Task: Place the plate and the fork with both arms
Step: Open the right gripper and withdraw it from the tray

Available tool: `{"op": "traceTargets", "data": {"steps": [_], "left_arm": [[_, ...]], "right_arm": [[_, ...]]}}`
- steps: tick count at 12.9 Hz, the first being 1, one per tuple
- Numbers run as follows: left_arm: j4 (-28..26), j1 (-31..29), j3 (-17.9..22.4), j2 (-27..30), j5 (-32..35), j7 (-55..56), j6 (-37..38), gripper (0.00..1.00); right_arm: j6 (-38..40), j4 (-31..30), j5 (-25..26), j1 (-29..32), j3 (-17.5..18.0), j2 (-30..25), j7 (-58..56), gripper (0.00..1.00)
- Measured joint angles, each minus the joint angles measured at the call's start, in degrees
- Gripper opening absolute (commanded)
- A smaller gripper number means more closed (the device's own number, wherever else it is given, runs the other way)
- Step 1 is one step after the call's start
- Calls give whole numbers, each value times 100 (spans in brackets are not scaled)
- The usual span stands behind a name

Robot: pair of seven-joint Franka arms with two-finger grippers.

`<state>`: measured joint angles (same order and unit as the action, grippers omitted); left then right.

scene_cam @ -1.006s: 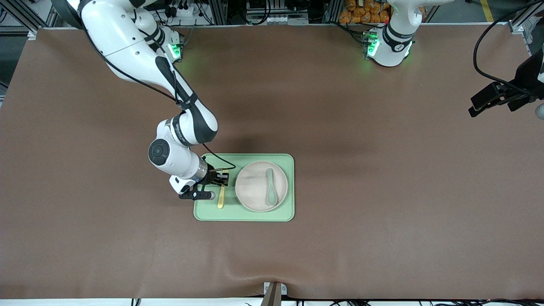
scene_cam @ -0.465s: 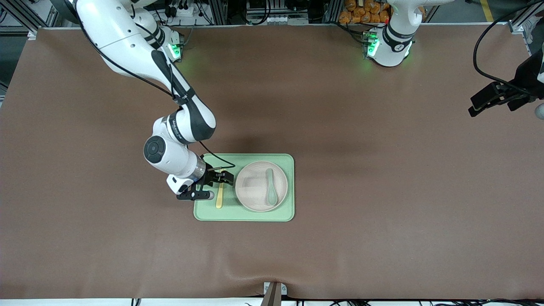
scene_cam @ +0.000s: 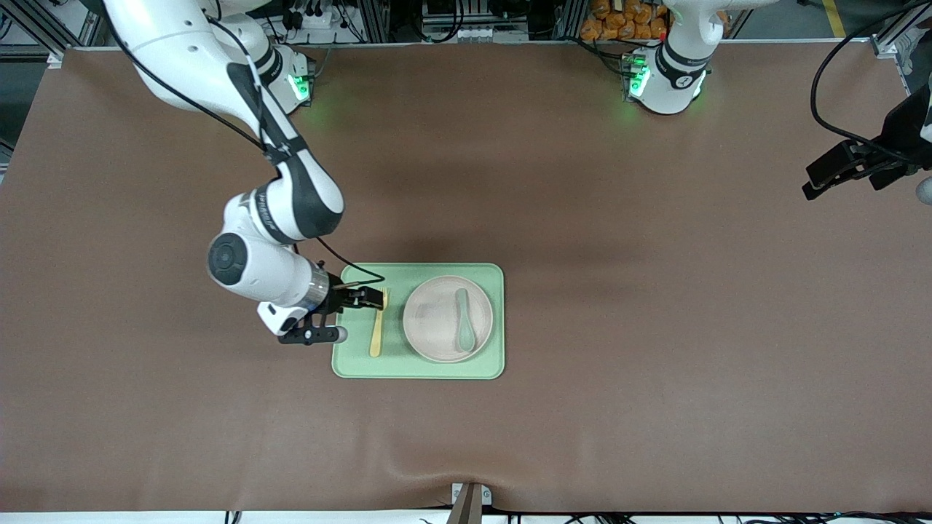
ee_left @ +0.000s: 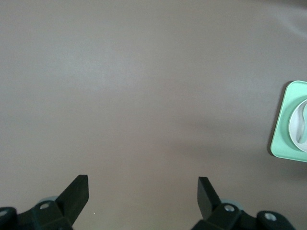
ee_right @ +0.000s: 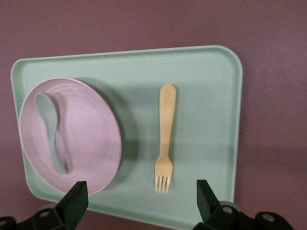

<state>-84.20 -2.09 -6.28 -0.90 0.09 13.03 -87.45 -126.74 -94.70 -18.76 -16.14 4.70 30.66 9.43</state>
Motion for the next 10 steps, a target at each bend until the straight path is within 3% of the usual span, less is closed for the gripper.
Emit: {"op": "traceTargets", "data": {"steps": [6,10], "left_arm": [[-1,1,-3,0,0,0,2,100],[-7,3,-5,0,0,0,5,100]], "right_arm": [[1774,475,309,451,-373,-712,-3,100],[2844,710,589,1302,-255,-1237,-63,100]]}}
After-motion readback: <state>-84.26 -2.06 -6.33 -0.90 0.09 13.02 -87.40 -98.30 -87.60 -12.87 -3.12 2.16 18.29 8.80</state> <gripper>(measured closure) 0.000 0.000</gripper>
